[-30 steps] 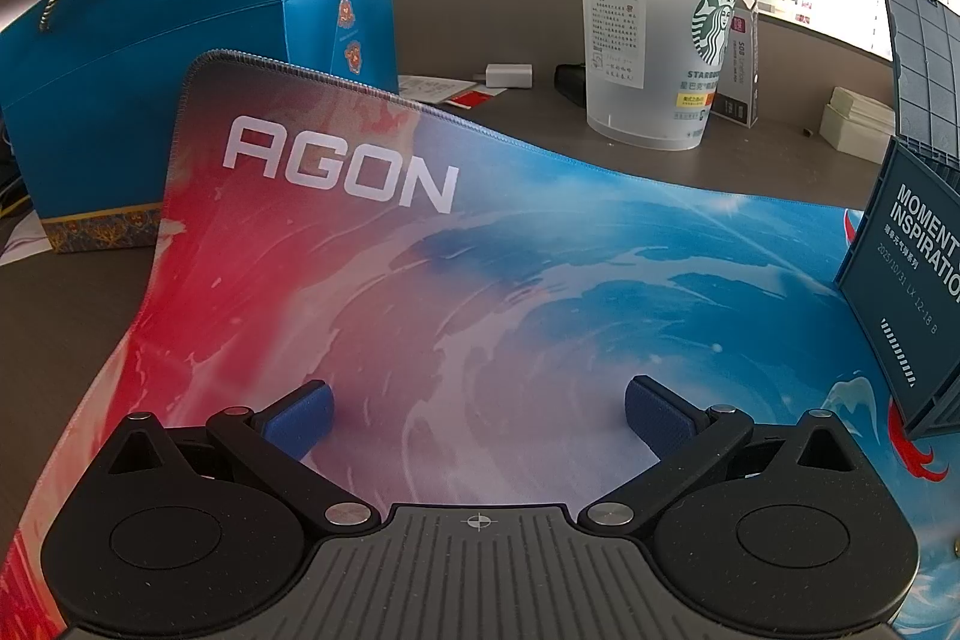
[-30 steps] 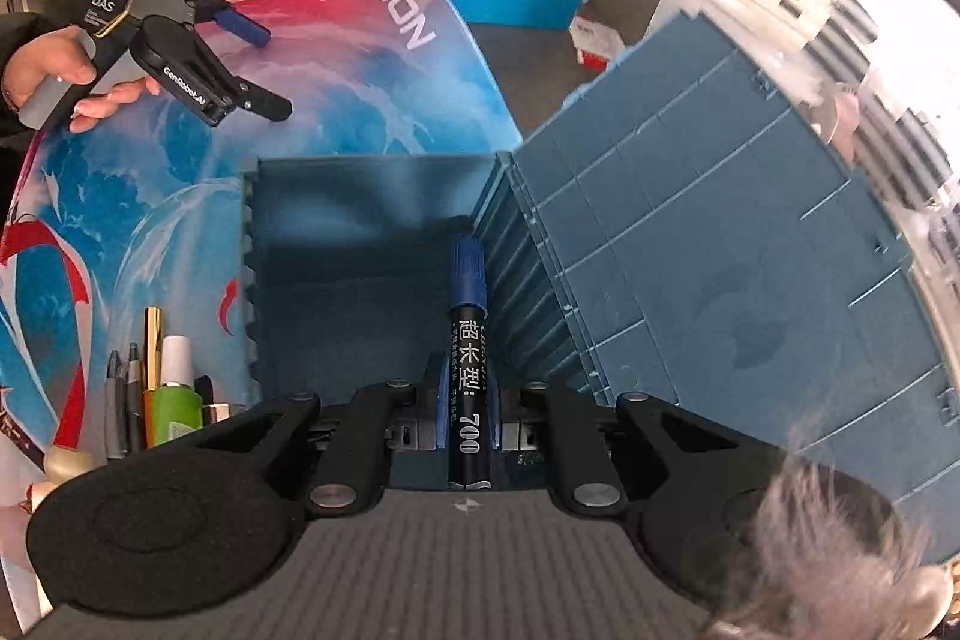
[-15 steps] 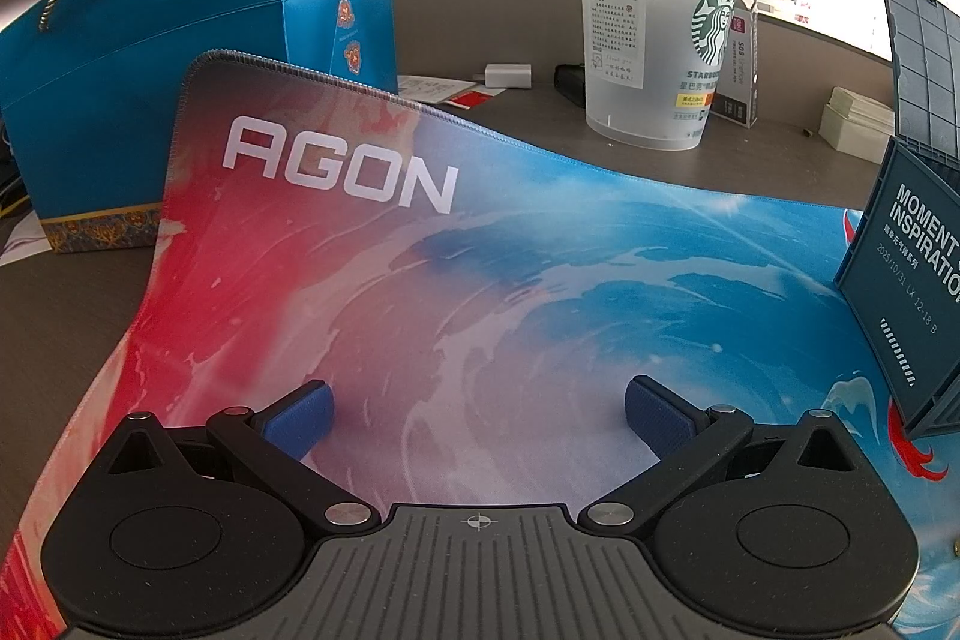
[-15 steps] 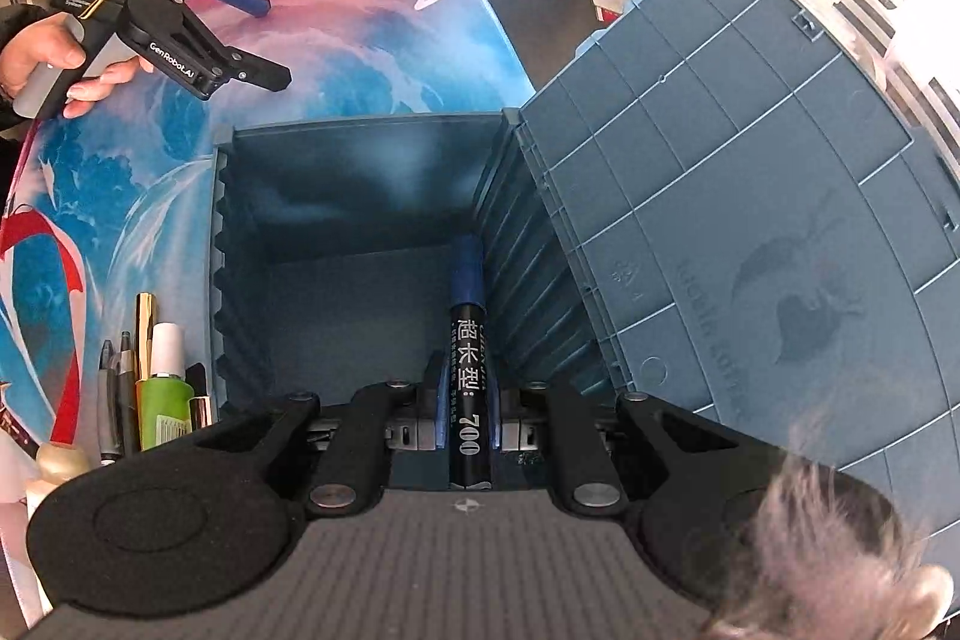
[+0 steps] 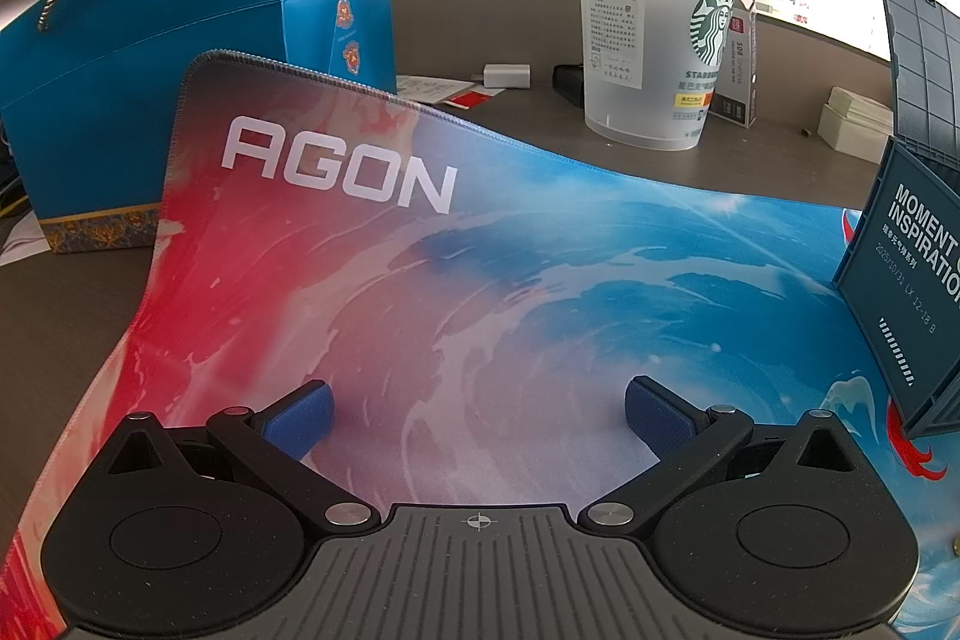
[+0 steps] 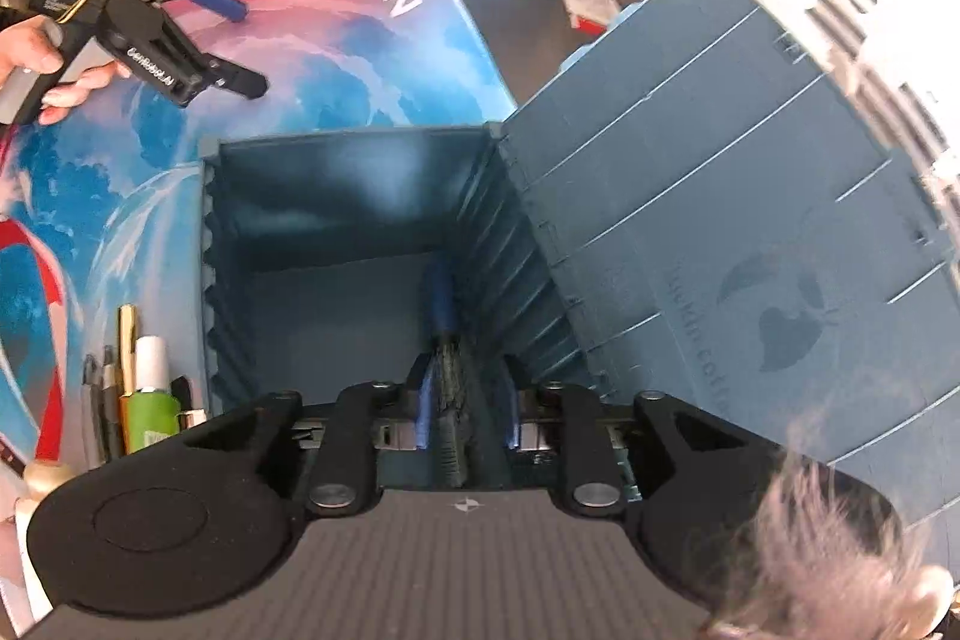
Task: Organize rigid objects
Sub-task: 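Lower the marker into the box and open the right gripper, then move the right gripper to the white sheep-print bottle and grasp it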
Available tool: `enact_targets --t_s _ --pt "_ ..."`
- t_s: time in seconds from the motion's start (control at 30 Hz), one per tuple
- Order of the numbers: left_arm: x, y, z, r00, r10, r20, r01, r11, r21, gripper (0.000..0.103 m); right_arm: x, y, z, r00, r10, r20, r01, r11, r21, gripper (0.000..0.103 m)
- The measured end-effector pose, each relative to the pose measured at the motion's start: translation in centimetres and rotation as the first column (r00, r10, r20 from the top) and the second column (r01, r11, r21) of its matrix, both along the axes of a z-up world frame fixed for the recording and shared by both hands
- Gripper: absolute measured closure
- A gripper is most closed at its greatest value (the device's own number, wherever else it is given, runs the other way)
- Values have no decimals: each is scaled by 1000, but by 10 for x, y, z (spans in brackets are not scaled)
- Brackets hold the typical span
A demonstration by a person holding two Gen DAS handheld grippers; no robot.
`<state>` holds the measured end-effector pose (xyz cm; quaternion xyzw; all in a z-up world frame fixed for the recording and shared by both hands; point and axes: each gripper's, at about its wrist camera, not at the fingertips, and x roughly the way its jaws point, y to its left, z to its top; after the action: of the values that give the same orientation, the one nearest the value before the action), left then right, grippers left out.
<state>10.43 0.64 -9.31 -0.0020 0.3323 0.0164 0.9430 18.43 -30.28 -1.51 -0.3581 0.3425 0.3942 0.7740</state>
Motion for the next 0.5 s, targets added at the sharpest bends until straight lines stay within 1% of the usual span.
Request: enact_targets --t_s 0.2,0.27,0.3,0.4,0.43,0.47,0.5 --pt "0 0 0 1000 0 0 0 1000 0 0 -16 -6 21 999 -17 42 13 996 83 76" --pt "0 0 0 1000 0 0 0 1000 0 0 -30 -9 32 998 -14 67 5 993 122 68" --pt "0 0 0 1000 0 0 0 1000 0 0 -38 -10 37 997 -7 79 -5 990 142 66" --pt "0 0 0 1000 0 1 0 1000 0 0 -70 -15 47 994 -5 105 -17 978 208 54" --pt "0 0 0 1000 0 1 0 1000 0 0 -80 -17 49 994 -9 106 -16 973 228 45" --pt "0 0 0 1000 0 1 0 1000 0 0 -94 -21 48 994 -13 104 -14 969 246 33" --pt "0 0 0 1000 1 1 -1 1000 0 0 -108 -24 46 995 -4 100 -22 966 258 26"
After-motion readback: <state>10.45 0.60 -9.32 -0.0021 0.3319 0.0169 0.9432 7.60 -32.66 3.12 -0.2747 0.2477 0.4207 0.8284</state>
